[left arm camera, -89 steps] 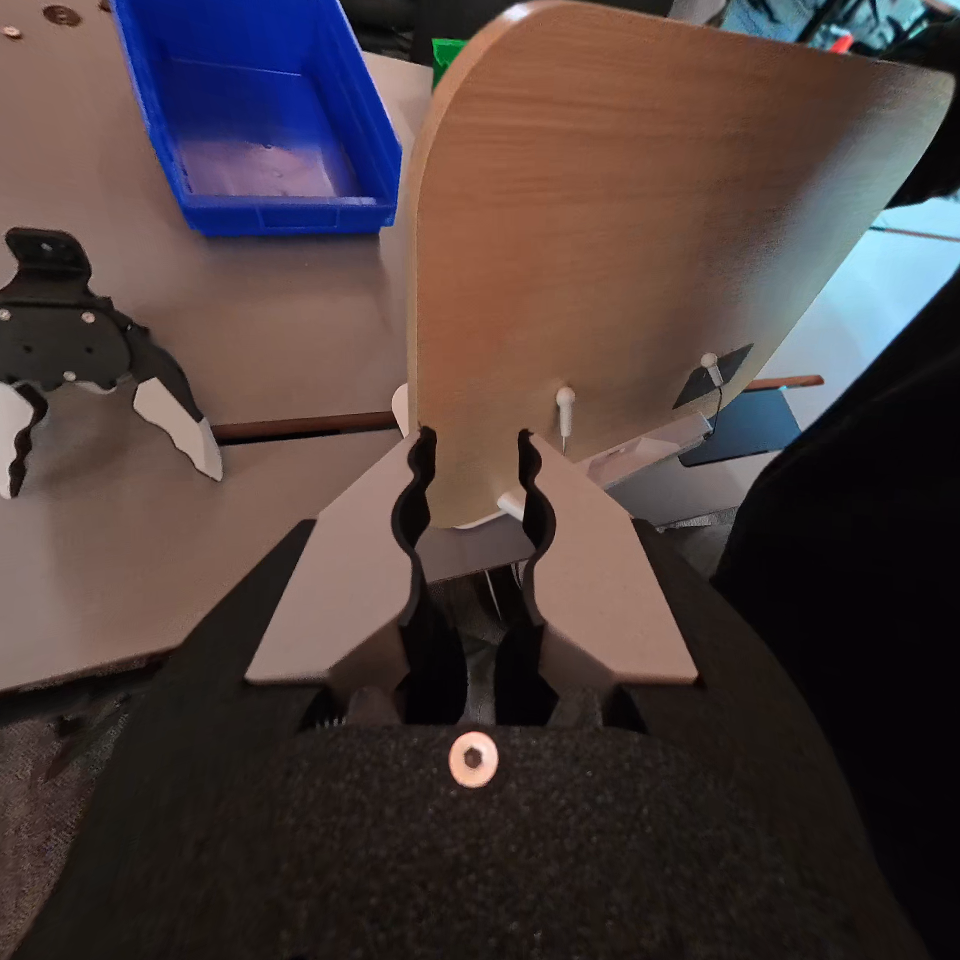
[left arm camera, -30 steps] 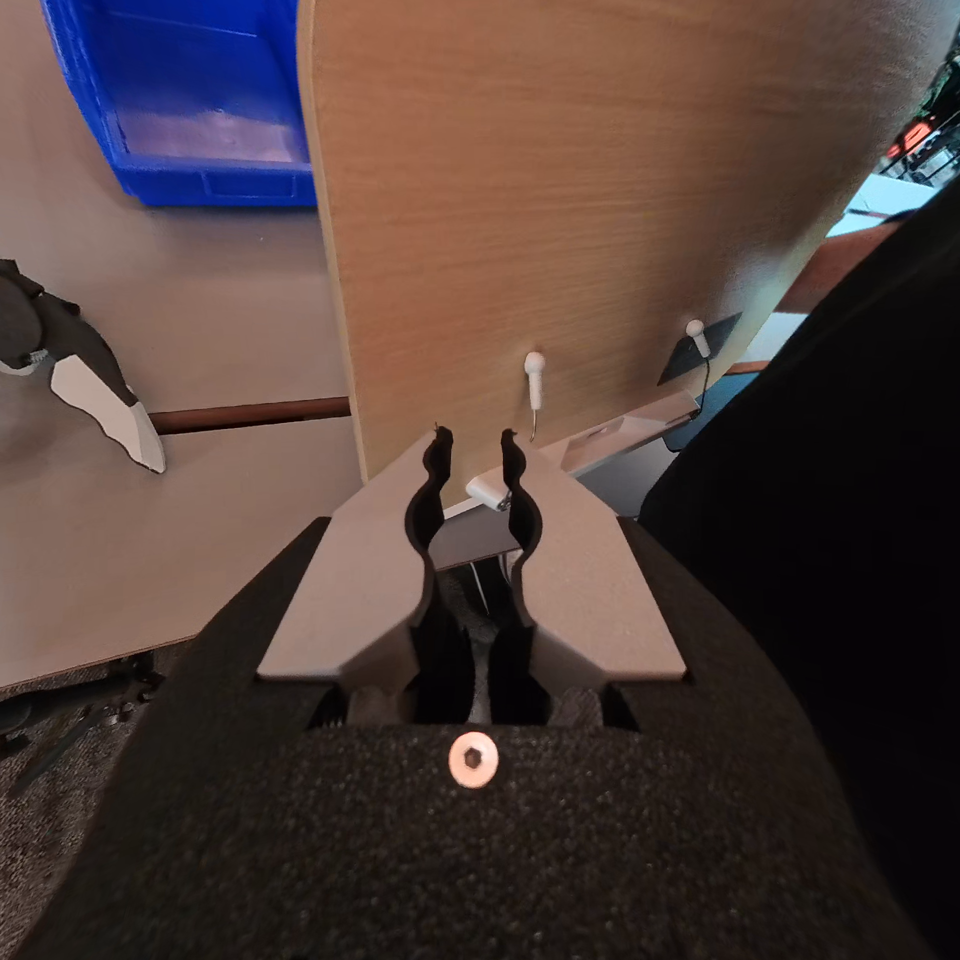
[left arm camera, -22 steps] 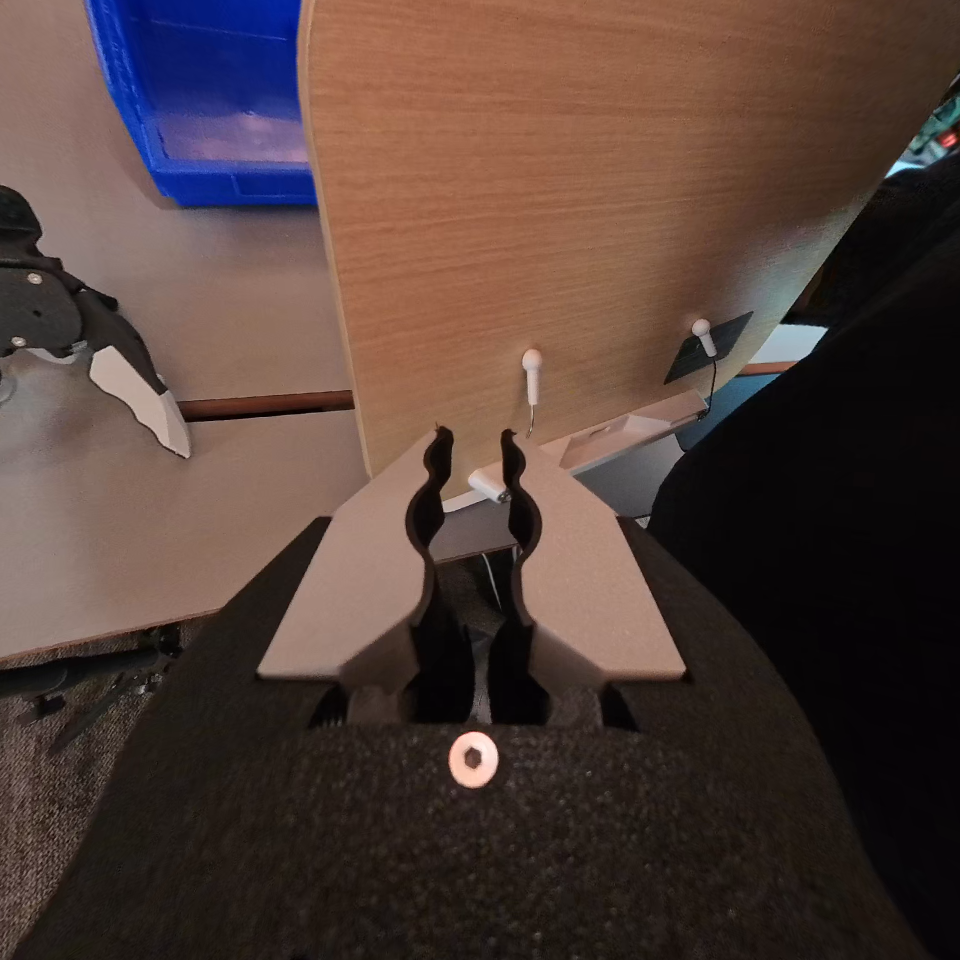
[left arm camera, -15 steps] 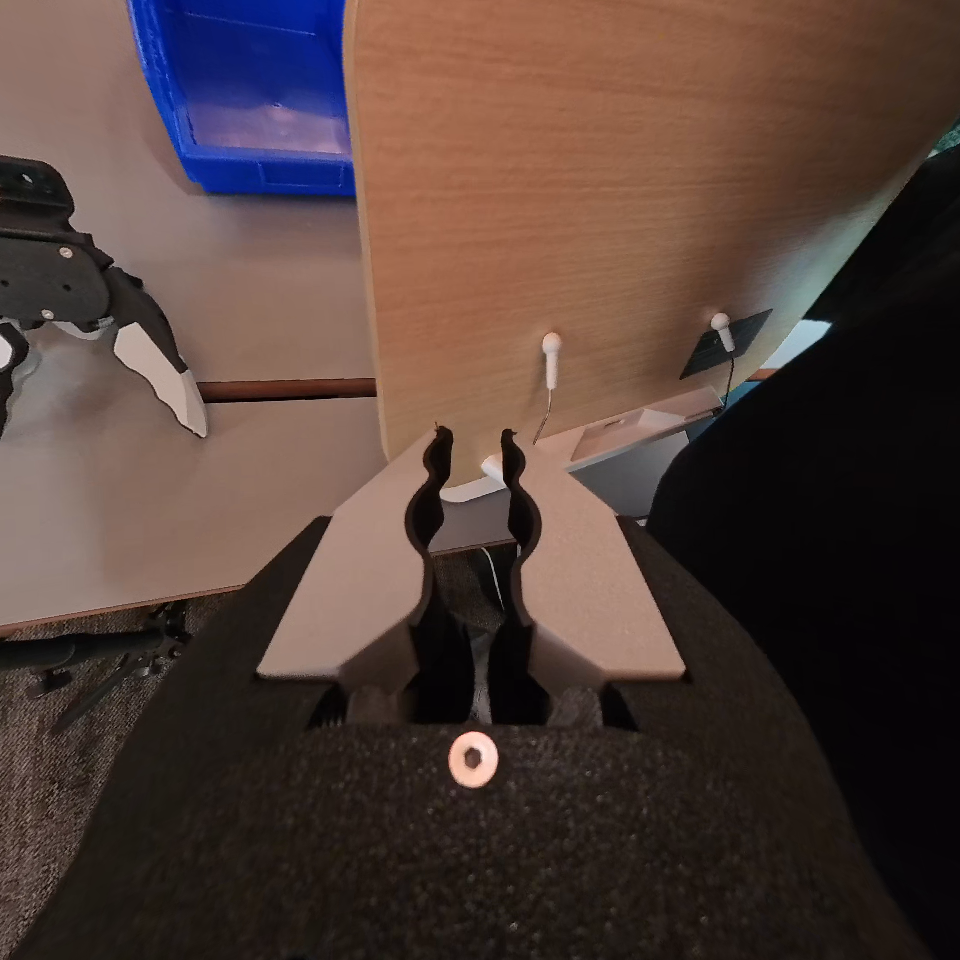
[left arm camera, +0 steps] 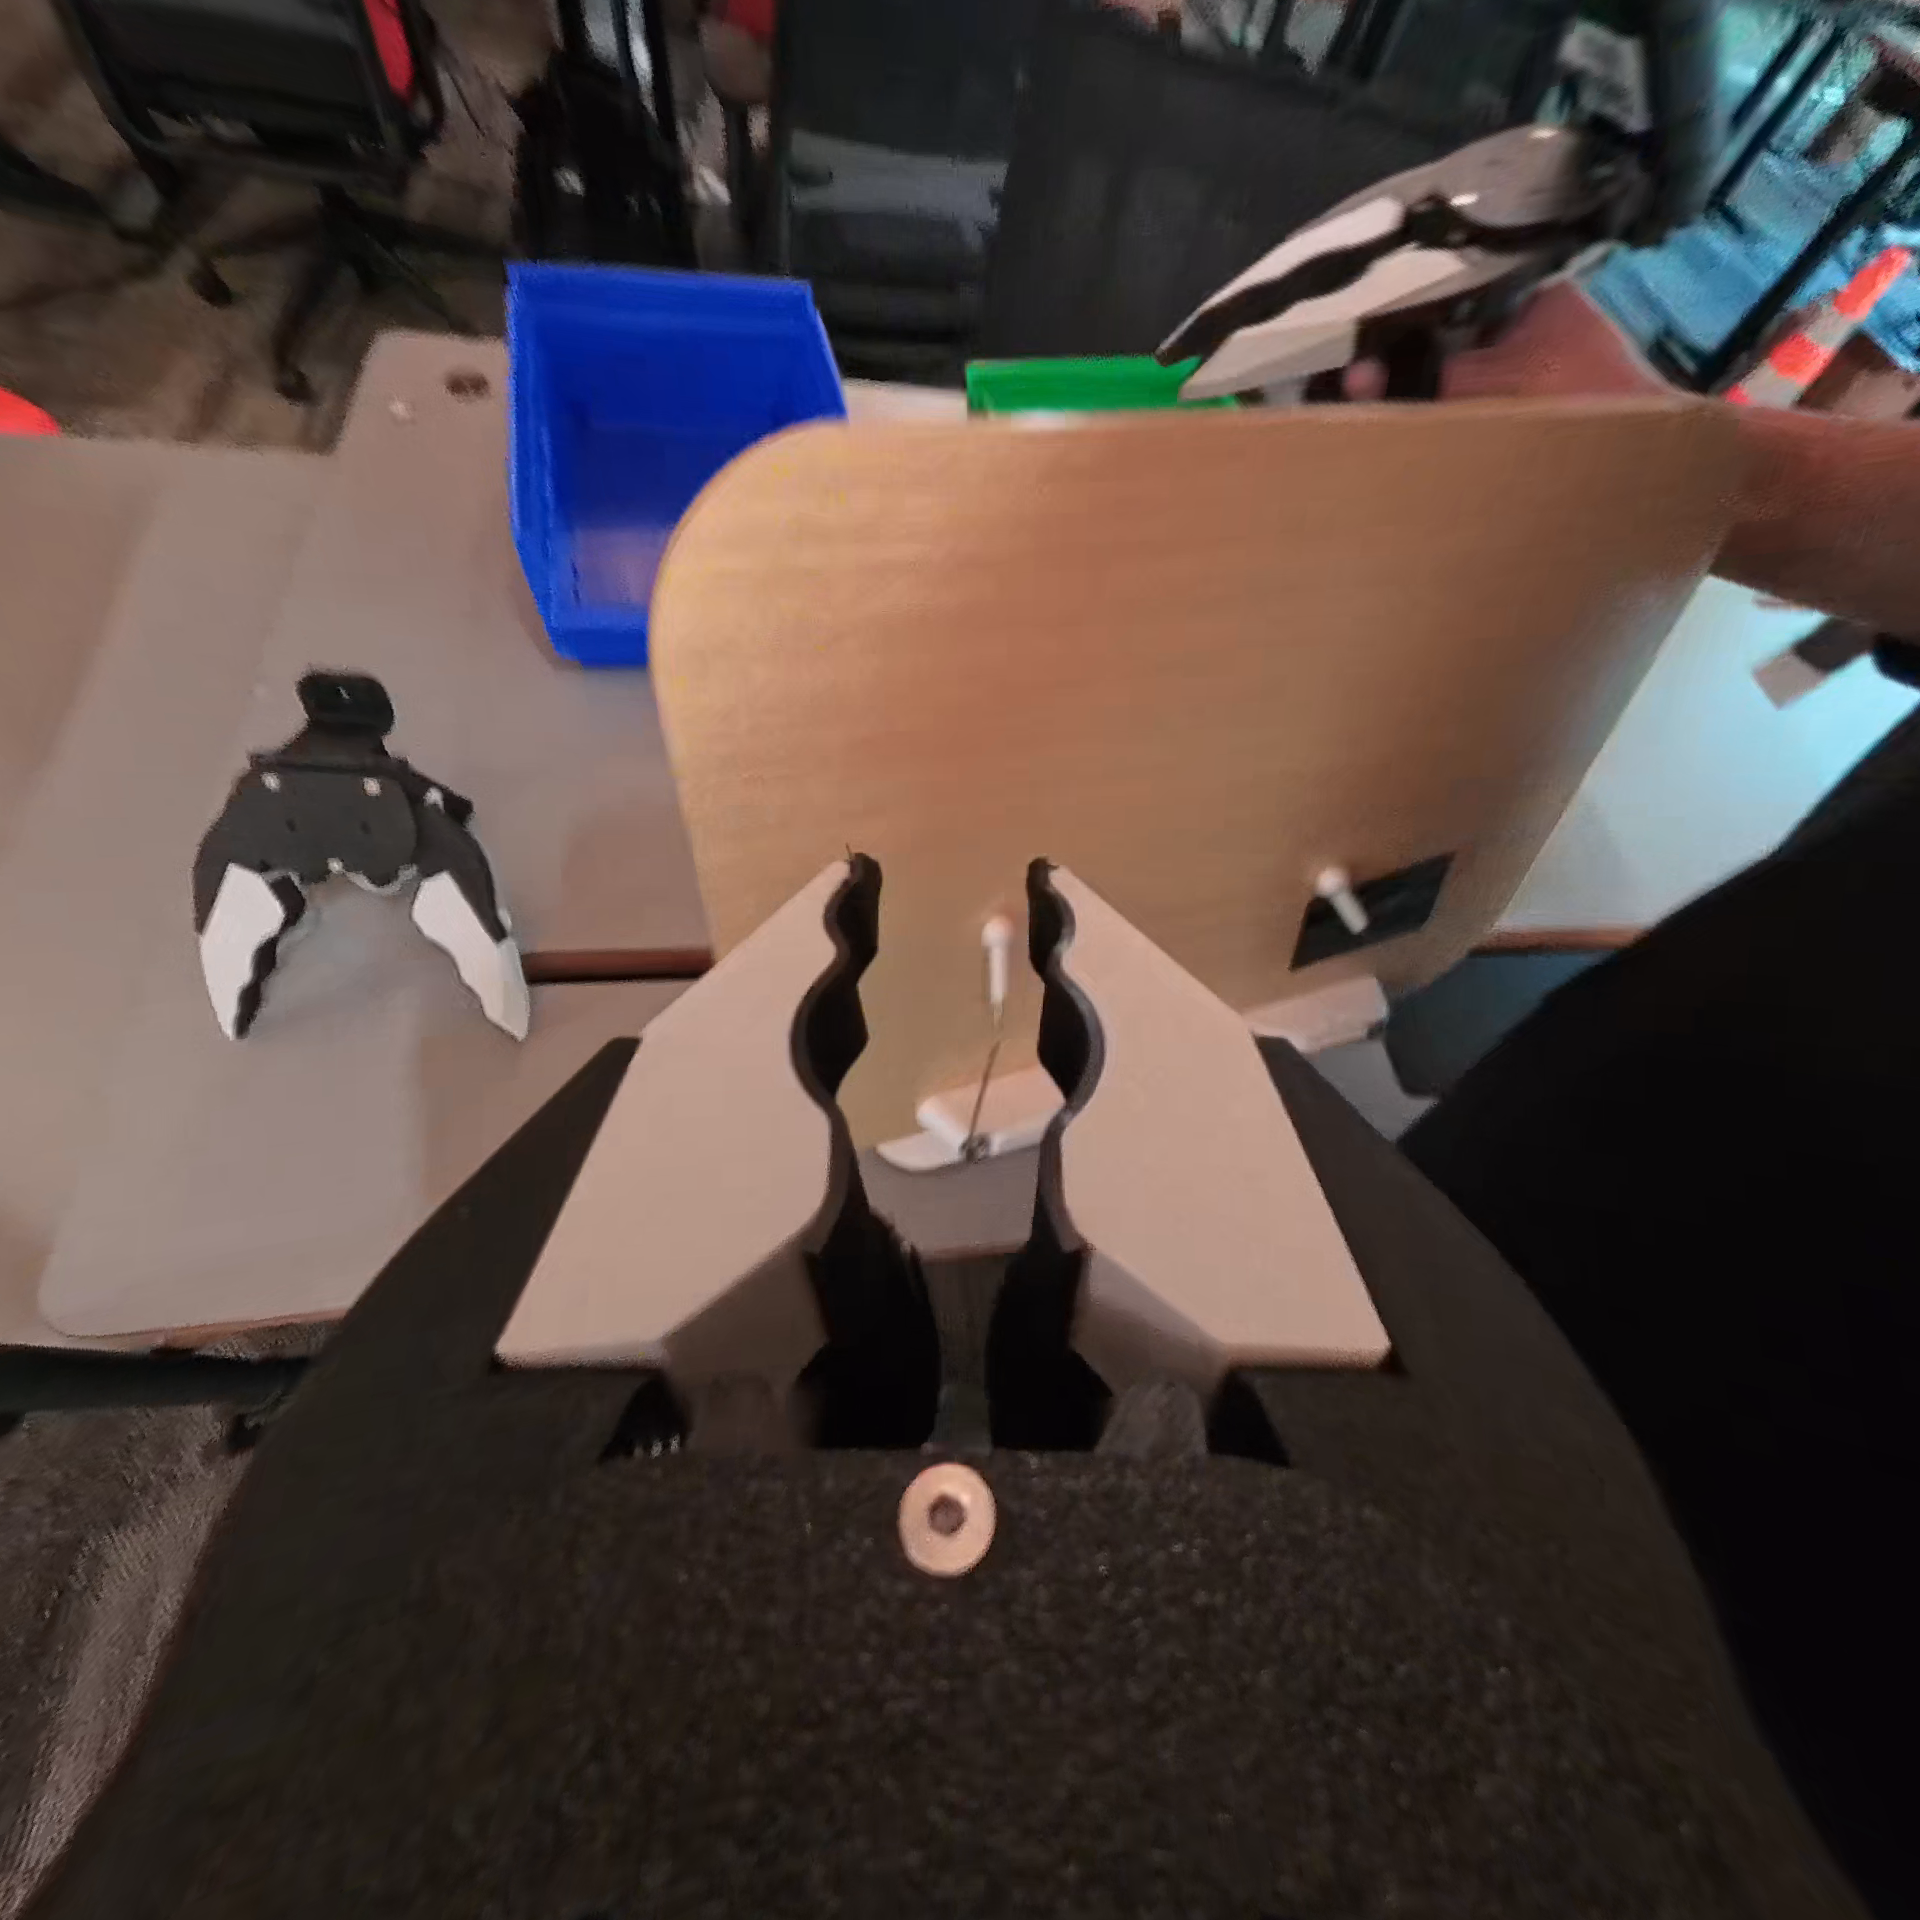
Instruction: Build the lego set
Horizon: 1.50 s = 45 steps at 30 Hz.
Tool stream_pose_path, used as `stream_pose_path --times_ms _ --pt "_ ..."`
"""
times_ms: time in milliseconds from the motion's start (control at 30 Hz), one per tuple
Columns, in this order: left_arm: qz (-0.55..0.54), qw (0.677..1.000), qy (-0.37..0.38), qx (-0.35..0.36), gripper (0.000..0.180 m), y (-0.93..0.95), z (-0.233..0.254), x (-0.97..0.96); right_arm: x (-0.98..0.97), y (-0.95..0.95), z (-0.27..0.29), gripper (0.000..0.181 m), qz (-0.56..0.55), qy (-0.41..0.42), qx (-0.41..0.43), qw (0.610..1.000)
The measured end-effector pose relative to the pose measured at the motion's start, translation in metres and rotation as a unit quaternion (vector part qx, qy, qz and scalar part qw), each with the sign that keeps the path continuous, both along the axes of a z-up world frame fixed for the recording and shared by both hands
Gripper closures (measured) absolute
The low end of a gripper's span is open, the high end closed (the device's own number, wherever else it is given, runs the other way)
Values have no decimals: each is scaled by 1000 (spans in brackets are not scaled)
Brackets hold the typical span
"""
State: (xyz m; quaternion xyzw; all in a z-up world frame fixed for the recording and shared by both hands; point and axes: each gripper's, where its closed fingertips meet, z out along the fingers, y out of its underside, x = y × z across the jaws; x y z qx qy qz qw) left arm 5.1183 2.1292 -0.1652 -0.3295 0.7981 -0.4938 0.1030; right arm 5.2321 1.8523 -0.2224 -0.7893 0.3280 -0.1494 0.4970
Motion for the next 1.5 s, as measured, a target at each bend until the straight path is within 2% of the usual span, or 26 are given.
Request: stream_pose_path --times_ms 67,133,167,233,267,333,367,533,700,767,1100,1333,1500 --pt "20 999 -35 -9 151 -14 20 -12 -11 -49 36 145 -58 -41 -20 997" --pt "54 996 -69 -1 130 -22 35 -25 -39 -86 57 123 -92 -53 -30 994" --pt "61 995 -73 8 123 -27 40 -34 -57 -97 67 119 -98 -60 -26 993" --pt "73 995 -63 36 127 -33 41 -56 -96 -115 80 103 -123 -92 -33 988" --pt "83 994 -58 40 129 -34 42 -66 -117 -119 82 104 -130 -104 -41 985" --pt "111 992 -48 30 133 -34 46 -83 -162 -116 78 120 -130 -119 -48 983" --pt "124 991 -42 23 134 -35 47 -91 -182 -113 75 118 -138 -118 -41 983" --pt "176 984 -22 16 136 -31 47 -116 -267 -76 38 123 -151 24 29 988" --pt "217 975 47 -4 138 -7 35 -136 -309 -13 29 131 -71 64 17 995" --pt "235 970 55 -10 140 11 34 -145 -314 23 38 135 -24 69 40 996" --pt "340 940 38 -10 144 189 30 -201 -274 257 65 142 124 64 60 988" --pt "388 921 34 -1 144 375 1 -231 -258 461 66 143 178 103 38 978" --pt "424 905 30 5 144 497 15 -243 -258 583 86 149 193 129 52 971"
